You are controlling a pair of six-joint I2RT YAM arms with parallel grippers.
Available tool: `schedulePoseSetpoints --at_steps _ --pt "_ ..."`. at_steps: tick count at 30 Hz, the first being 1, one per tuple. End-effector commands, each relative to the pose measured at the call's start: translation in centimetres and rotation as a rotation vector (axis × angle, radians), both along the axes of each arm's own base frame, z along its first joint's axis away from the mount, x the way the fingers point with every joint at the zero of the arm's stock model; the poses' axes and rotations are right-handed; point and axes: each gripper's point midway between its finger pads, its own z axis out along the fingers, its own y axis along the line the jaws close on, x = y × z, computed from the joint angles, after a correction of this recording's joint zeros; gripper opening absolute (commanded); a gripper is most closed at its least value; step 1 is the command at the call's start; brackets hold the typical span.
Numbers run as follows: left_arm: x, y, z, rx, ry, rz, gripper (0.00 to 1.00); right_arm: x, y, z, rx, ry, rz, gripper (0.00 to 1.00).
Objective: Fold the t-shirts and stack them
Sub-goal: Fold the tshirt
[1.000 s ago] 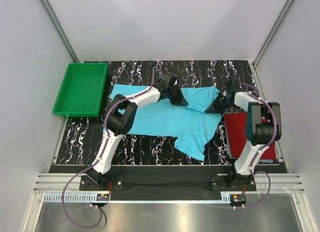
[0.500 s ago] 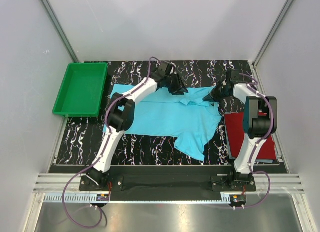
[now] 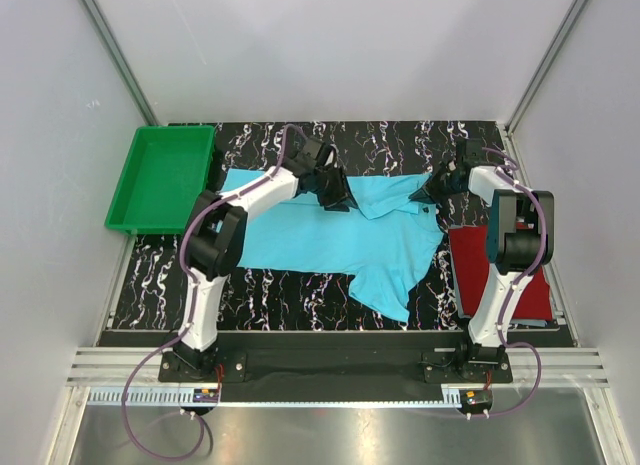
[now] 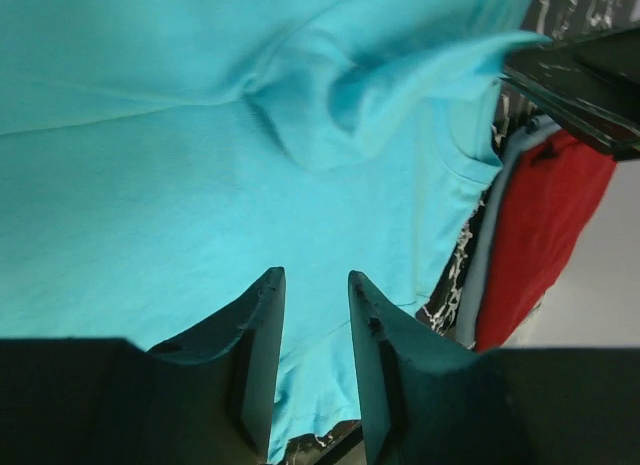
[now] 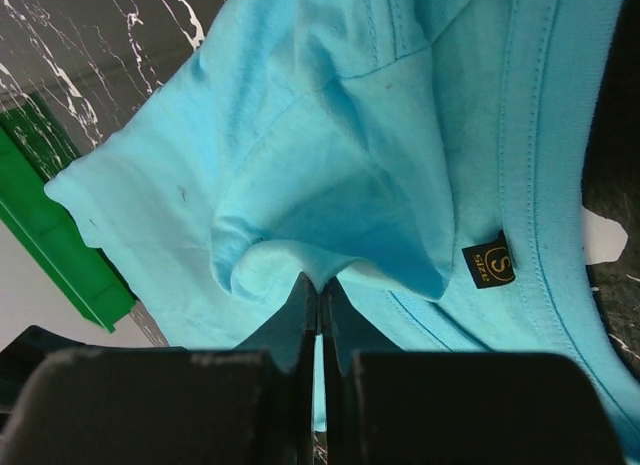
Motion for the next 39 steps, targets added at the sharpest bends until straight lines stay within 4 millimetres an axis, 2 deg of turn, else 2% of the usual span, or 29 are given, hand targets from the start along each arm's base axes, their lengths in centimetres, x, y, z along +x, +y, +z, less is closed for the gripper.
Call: schedulePoseSetpoints --at_steps 1,3,5,8,15,28,35,36,39 --pt "1.2 -2.1 2.0 -0.094 -0.118 -0.034 0.36 1.3 -0.3 2.4 -0.004 -0.073 0.015 0.0" --pt "1.8 -3.0 2.1 -0.104 -0.164 -0.083 0.37 1.1 -0.2 2.3 -0.004 -0.07 0.018 0.0" --pt "2.1 -3.4 0.5 -0.095 -0.162 -0.114 0.42 0.9 -0.2 2.2 -0.003 -0.066 0.02 0.0" --pt "2.8 -3.4 0.1 -0.074 -0.187 -0.111 0.48 0.8 -0.1 1.8 -0.001 -0.059 0.026 0.0" --pt "2.8 -3.8 -1.8 -0.081 -0.192 -0.132 0.51 0.7 -0.3 1.3 0.005 -0.046 0.026 0.0" --pt "2.9 -6.5 -2.9 -0.196 -0.149 -0.138 0.54 0.8 -0.3 1.2 0.02 -0.042 0.027 0.0" --pt "2.5 -7.0 -2.6 -0.227 -0.131 -0.109 0.54 0.8 -0.3 1.0 0.024 -0.036 0.026 0.0" --pt "2.5 -7.3 -1.9 -0.244 -0.143 -0.111 0.54 0.8 -0.3 0.9 0.025 -0.036 0.026 0.0" --pt "1.9 -7.3 -2.2 -0.259 -0.115 -0.09 0.49 0.9 -0.2 1.0 0.027 -0.038 0.025 0.0"
